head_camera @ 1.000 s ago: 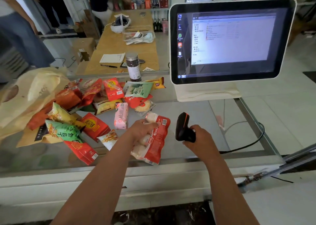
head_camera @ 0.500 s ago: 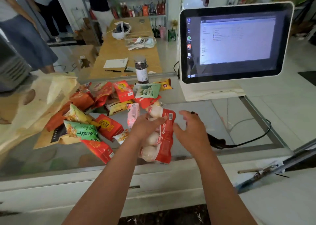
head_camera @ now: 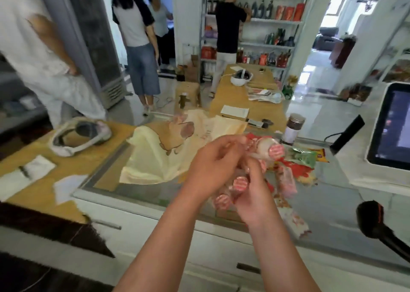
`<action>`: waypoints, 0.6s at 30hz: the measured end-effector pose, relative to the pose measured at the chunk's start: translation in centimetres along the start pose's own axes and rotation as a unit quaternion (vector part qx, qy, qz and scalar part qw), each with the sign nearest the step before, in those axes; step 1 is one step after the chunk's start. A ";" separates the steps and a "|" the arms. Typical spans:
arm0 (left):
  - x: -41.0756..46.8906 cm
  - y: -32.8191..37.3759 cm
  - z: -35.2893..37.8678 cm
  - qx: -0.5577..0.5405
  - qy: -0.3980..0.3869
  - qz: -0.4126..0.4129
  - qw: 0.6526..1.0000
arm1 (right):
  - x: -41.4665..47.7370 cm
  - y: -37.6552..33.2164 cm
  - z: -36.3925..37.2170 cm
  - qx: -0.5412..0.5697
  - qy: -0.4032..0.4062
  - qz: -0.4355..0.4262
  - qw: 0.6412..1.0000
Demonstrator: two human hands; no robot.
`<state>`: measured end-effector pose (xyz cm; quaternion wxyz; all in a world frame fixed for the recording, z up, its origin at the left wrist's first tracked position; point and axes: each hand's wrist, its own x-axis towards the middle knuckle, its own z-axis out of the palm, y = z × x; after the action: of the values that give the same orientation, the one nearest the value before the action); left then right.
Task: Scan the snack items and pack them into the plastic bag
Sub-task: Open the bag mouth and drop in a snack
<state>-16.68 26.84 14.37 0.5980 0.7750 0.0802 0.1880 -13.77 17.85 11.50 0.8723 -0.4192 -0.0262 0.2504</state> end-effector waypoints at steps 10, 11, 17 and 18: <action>0.9 -11.7 -12.2 0.472 0.017 -0.037 0.880 | 1.5 4.3 3.9 -0.003 0.082 0.090 0.993; 1.2 -12.4 -12.5 0.499 -0.017 -0.065 0.864 | 2.0 4.1 3.3 -0.025 0.085 0.098 0.991; 2.3 -14.9 -13.0 0.479 0.116 -0.072 0.867 | 4.9 0.9 0.2 -0.167 0.011 0.184 0.969; 2.6 -14.5 -13.1 0.442 0.188 -0.067 0.874 | 5.3 0.5 -0.2 -0.202 -0.025 0.204 0.958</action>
<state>-17.93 43.48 3.82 0.1777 0.9013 0.3175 0.2350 -9.33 20.38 10.15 0.6989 -0.5769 -0.0120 0.4225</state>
